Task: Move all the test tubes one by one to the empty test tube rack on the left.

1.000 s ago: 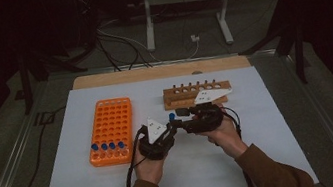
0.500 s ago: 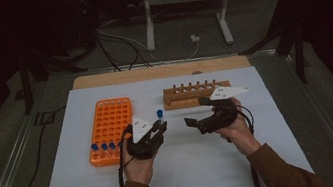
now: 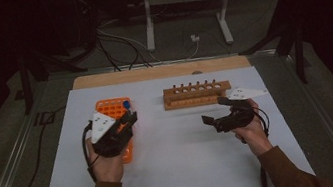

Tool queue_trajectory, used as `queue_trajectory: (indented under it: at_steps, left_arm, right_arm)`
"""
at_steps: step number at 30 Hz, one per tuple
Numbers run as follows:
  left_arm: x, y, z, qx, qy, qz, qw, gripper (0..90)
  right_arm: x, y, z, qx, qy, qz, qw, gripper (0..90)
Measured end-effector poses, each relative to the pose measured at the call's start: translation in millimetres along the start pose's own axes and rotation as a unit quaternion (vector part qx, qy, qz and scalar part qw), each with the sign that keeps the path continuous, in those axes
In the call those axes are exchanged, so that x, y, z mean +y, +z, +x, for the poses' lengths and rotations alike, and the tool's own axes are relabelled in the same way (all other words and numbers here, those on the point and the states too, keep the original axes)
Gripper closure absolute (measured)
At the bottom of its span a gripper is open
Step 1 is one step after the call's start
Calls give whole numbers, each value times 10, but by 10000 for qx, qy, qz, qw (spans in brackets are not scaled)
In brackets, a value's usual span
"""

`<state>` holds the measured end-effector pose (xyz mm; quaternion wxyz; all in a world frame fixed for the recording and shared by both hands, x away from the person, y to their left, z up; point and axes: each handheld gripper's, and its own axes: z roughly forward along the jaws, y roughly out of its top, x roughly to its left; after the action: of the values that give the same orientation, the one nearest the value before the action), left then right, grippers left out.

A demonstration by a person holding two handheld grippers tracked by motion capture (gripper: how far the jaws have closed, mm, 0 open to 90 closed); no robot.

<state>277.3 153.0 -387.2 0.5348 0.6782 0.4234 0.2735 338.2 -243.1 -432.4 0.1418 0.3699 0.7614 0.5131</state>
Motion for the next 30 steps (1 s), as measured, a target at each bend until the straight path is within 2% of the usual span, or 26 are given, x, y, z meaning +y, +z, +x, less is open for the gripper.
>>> queue_trajectory:
  at_steps: [4, 7, 10, 13, 19, 24, 25, 30]
  left_arm:
    - [16, -199, 265, 269, -52, -84, 9996, 781]
    - [-21, -348, 479, 567, -191, -151, 9981, 781]
    - [-129, -463, 674, 812, -300, -142, 9961, 781]
    - [-297, -500, 782, 905, -333, 9, 9953, 781]
    - [-637, -476, 838, 885, -324, 415, 9947, 781]
    - [-831, -437, 834, 880, -243, 686, 9935, 781]
    - [-852, -442, 838, 784, -310, 604, 9946, 781]
    - [-871, -490, 808, 850, -246, 575, 9944, 781]
  right_arm:
    - [-39, -84, -42, -46, 84, -90, 9999, 0]
    - [-63, -120, -64, -59, 131, -129, 9998, 0]
    - [-81, -159, -80, -97, 176, -174, 9996, 0]
    - [-101, -191, -76, -124, 165, -163, 9997, 0]
    - [-129, -262, -100, -176, 183, -198, 9995, 0]
    - [-183, -322, -142, -252, 215, -200, 9993, 0]
    - [-197, -328, -153, -267, 225, -188, 9992, 0]
    - [-244, -347, -174, -294, 267, -166, 9991, 1]
